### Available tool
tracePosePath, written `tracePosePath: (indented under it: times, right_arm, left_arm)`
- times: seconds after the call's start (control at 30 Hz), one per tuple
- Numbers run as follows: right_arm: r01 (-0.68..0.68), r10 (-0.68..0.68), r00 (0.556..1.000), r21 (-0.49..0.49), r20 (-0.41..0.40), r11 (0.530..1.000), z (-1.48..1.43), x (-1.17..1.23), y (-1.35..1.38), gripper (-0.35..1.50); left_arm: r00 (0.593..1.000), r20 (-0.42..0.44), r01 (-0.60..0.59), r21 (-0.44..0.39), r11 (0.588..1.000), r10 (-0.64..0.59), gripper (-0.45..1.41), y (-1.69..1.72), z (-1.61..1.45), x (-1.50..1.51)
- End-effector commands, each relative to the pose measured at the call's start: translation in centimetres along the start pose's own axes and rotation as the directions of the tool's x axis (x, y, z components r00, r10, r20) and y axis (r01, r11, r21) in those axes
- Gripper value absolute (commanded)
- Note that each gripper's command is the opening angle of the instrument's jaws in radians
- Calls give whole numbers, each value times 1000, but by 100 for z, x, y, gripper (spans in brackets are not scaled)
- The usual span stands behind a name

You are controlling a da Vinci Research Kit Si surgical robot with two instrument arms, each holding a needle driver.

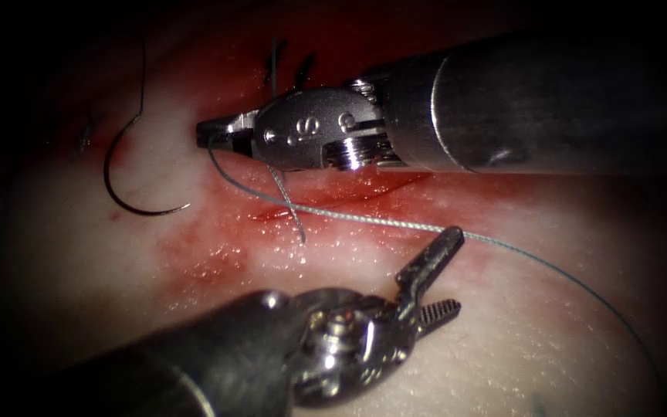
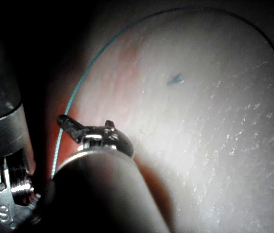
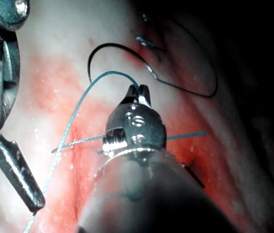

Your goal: Wound Closure

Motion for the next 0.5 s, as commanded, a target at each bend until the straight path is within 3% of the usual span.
tracePosePath:
  times: [0.03,0.27,0.5]
  right_arm:
    - [1,-1,1000,0,-2,1000,9,0,-1,-35]
    - [9,-9,1000,1,0,1000,10,-1,-3,-35]
    - [5,-5,1000,0,1,1000,11,-2,-4,-35]
  left_arm:
    - [1000,15,-20,3,1000,20,63,3,15,3]
    - [999,11,-36,25,999,36,69,3,26,5]
    - [998,9,-63,45,997,62,58,-1,36,8]
